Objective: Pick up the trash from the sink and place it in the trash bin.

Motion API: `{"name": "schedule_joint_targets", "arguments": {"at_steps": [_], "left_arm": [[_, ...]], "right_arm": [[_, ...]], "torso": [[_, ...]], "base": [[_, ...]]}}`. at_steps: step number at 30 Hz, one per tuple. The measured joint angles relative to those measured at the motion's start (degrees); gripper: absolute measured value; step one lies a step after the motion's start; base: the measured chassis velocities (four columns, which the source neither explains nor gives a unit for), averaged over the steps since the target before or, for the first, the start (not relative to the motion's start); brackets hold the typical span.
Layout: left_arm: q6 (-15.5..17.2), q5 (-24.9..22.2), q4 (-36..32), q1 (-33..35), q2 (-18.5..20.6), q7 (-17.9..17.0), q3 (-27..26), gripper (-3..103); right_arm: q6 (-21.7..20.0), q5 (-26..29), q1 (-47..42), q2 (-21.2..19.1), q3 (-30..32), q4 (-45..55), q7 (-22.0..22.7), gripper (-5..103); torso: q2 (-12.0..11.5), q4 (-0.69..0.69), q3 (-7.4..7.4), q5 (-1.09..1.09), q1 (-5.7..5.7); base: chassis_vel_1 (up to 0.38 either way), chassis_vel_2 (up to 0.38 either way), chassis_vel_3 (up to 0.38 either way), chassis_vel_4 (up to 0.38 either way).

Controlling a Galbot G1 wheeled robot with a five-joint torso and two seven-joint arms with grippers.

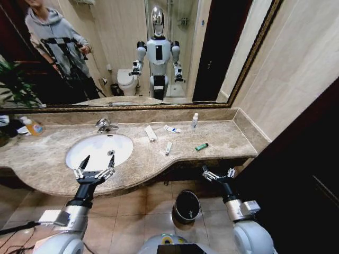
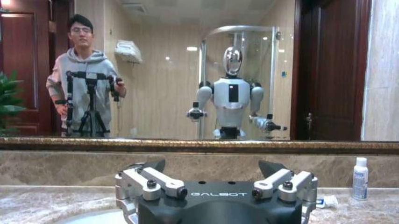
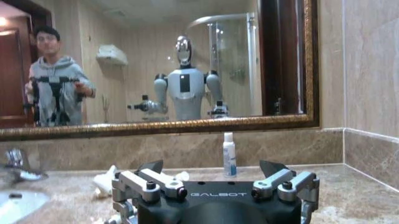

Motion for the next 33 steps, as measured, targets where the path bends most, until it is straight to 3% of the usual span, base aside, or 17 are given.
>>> {"name": "schedule_joint_targets", "arguments": {"at_steps": [22, 33], "left_arm": [[0.0, 0.0, 0.0, 0.0, 0.0, 0.0, 0.0, 100], [0.0, 0.0, 0.0, 0.0, 0.0, 0.0, 0.0, 100]], "right_arm": [[1.6, 0.3, 0.5, -1.3, 0.3, -2.6, 1.3, 100], [0.5, -1.6, 4.6, -1.8, -0.7, -4.6, 4.4, 100]], "torso": [[0.0, 0.00, 0.00, 0.00, 0.00], [0.0, 0.00, 0.00, 0.00, 0.00]], "base": [[0.000, 0.000, 0.000, 0.000], [0.000, 0.000, 0.000, 0.000]]}}
